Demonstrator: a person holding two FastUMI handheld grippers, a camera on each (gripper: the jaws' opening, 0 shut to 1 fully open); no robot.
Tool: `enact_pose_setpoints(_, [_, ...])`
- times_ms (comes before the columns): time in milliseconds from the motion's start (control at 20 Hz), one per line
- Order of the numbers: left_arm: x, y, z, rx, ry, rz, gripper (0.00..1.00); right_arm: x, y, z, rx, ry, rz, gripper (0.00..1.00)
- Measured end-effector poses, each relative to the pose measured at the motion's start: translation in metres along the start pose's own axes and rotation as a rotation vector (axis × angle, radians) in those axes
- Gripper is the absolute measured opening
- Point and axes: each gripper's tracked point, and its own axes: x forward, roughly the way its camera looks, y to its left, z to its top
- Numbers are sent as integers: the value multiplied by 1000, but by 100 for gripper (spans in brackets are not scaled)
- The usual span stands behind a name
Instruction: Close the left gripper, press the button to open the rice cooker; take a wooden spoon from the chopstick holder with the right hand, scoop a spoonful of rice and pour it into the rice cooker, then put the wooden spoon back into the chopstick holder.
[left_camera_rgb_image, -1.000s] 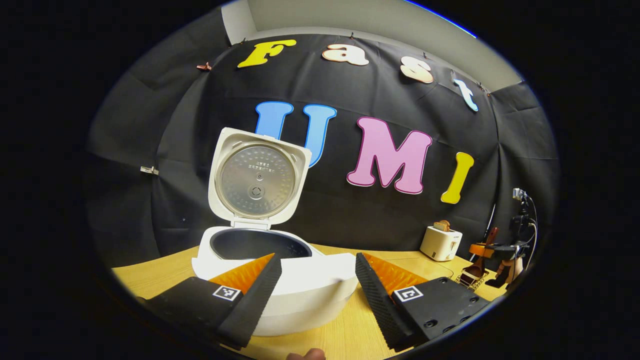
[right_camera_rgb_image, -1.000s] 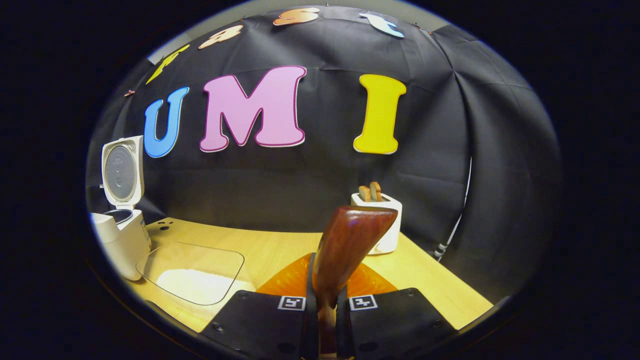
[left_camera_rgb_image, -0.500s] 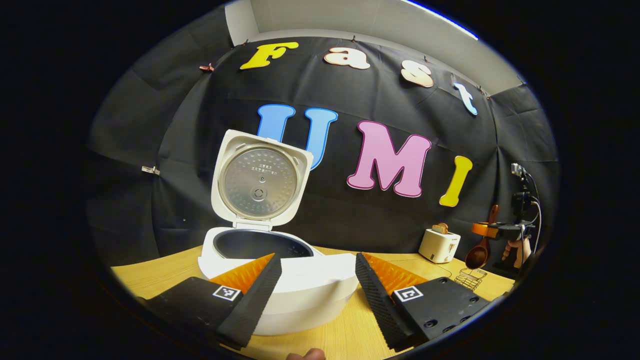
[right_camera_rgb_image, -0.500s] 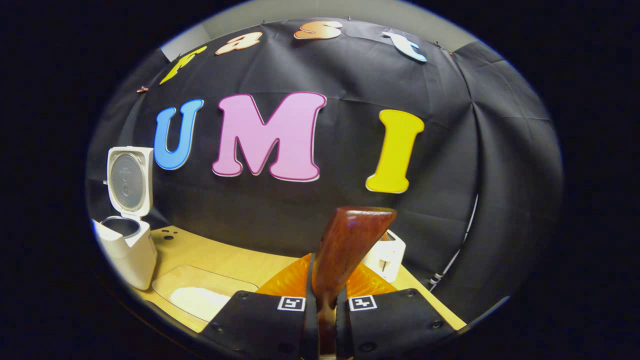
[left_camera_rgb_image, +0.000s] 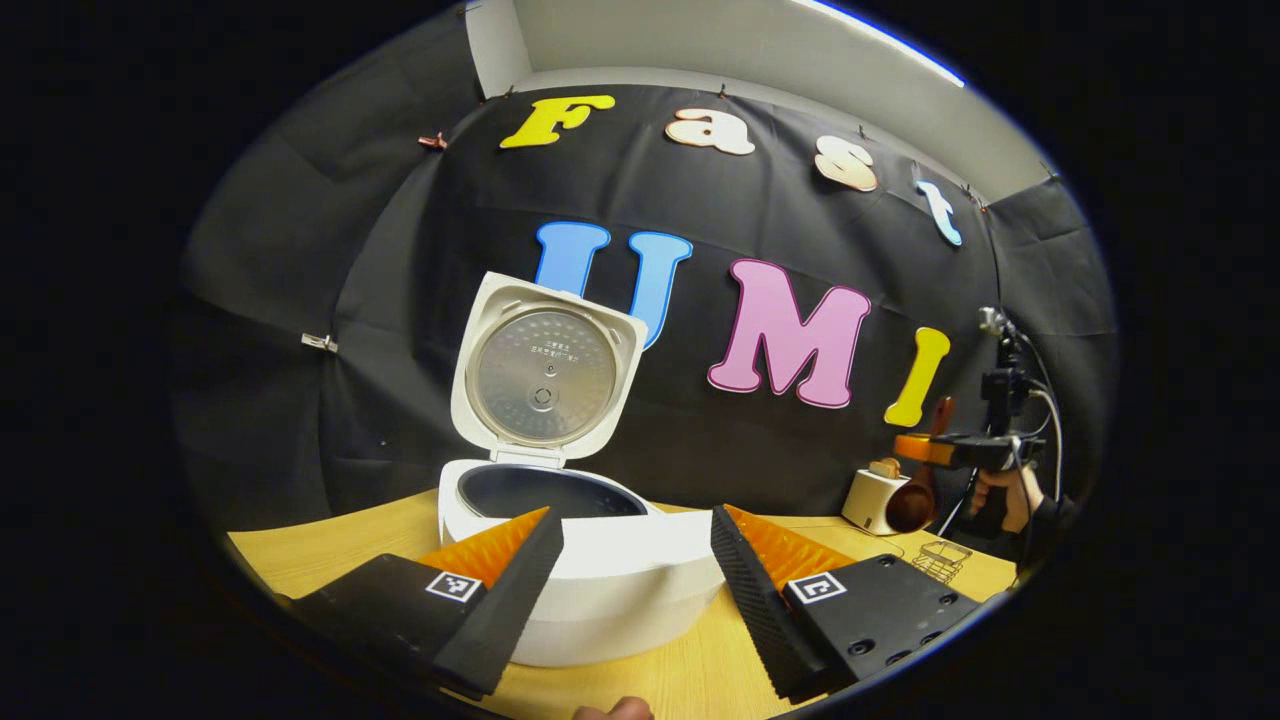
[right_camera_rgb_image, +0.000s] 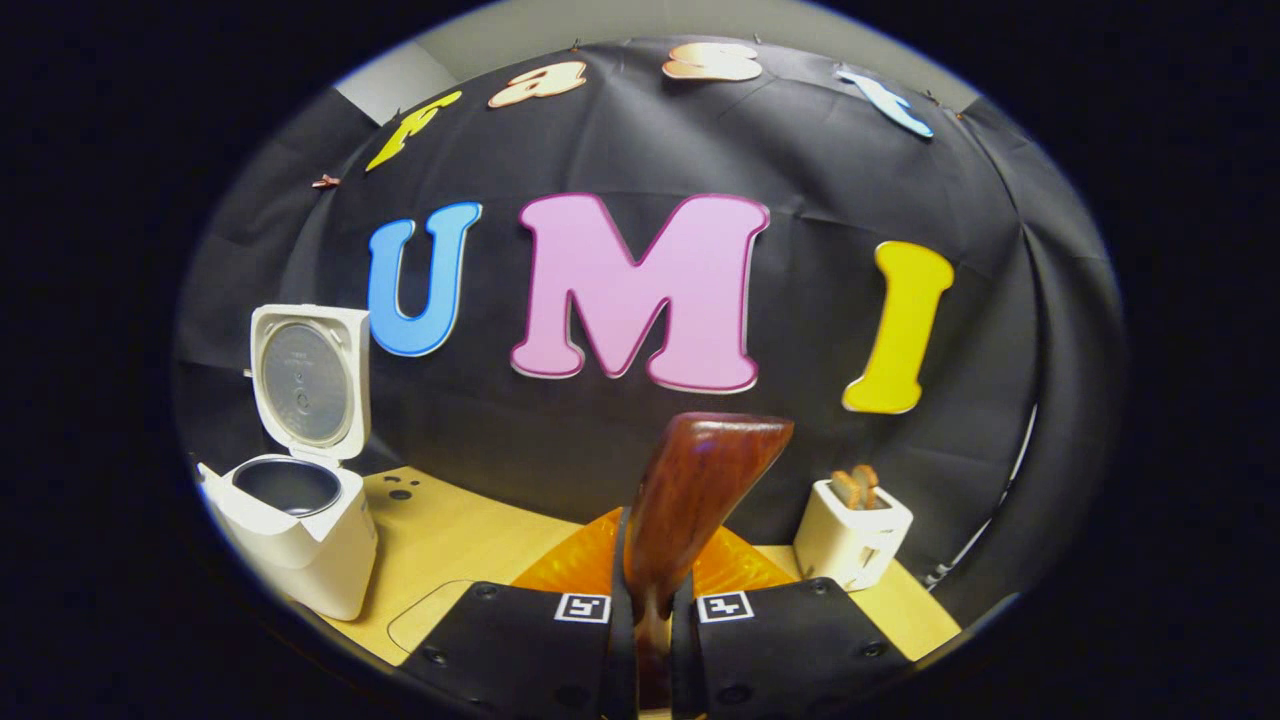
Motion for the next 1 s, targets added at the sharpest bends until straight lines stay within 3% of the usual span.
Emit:
enact_pose_setpoints(400, [-7, 5, 2, 0, -6, -12, 95, 40, 48, -56, -88, 82, 44, 16])
enact_pose_setpoints(550, [-8, 11, 9, -15, -27, -10, 95, 41, 50, -47, -132, 60, 26, 17])
enact_pose_setpoints(800, [-15, 24, 19, -39, -56, 2, 95, 40, 57, -86, -141, 223, 61, 17])
enact_pose_setpoints(1000, [-19, 38, 14, -61, -54, 22, 95, 35, 55, -115, -122, 271, 41, 17])
